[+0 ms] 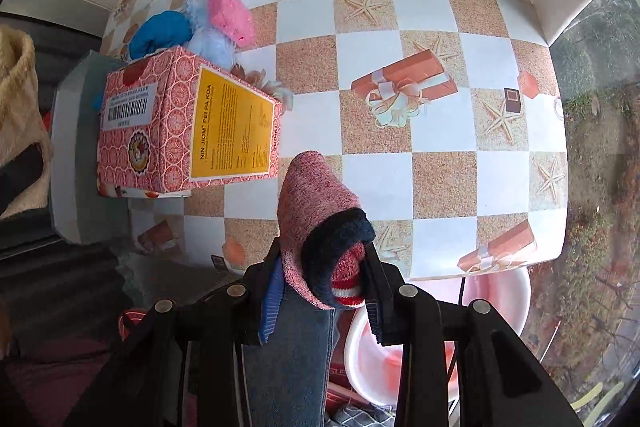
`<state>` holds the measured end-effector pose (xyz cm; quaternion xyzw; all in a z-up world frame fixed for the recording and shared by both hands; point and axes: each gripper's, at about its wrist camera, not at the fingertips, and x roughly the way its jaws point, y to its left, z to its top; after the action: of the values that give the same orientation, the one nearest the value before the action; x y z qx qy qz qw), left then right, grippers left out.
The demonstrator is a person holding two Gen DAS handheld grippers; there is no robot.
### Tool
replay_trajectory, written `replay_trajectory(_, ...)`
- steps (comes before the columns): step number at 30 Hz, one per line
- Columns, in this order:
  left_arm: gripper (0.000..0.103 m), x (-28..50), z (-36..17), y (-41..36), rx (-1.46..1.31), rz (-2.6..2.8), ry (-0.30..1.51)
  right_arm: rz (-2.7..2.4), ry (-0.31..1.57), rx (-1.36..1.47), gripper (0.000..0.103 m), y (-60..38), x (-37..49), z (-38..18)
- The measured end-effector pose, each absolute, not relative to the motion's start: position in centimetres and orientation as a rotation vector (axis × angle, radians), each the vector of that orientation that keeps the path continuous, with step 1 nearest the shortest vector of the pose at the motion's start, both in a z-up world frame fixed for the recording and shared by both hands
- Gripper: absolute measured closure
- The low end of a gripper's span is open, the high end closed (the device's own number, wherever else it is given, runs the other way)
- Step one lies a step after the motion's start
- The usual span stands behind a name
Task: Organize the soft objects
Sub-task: 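Carry both socks over the white box with both tools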
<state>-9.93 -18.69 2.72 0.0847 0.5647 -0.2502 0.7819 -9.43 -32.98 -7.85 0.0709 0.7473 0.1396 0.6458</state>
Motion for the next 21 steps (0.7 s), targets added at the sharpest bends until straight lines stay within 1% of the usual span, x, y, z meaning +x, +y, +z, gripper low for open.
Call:
replay_trajectory(6, 0.082, -14.1, 4.2, -8.9, 0.075, -0.319, 1.192, 0.488, 1.686, 0.071, 0.066, -24.6, -12.6, -5.8)
replay_trajectory(9, 0.082, -15.8, 4.2, -4.4, 0.049, -0.187, 1.198, 0.605, 1.635, -0.05, 0.066, -19.4, -12.7, -3.8)
replay_trajectory(14, 0.082, -17.9, 4.8, 2.3, -0.083, 0.027, 1.155, 0.806, 1.514, -0.272, 0.066, -11.8, -10.7, 0.6)
replay_trajectory(18, 0.082, -19.4, 4.7, 6.7, -0.235, 0.216, 1.133, 0.94, 1.444, -0.362, 0.066, -6.3, -8.5, 3.3)
replay_trajectory(21, 0.082, -21.0, 4.4, 8.6, -0.287, 0.316, 1.131, 1.021, 1.408, -0.38, 0.066, -2.8, -7.9, 4.7)
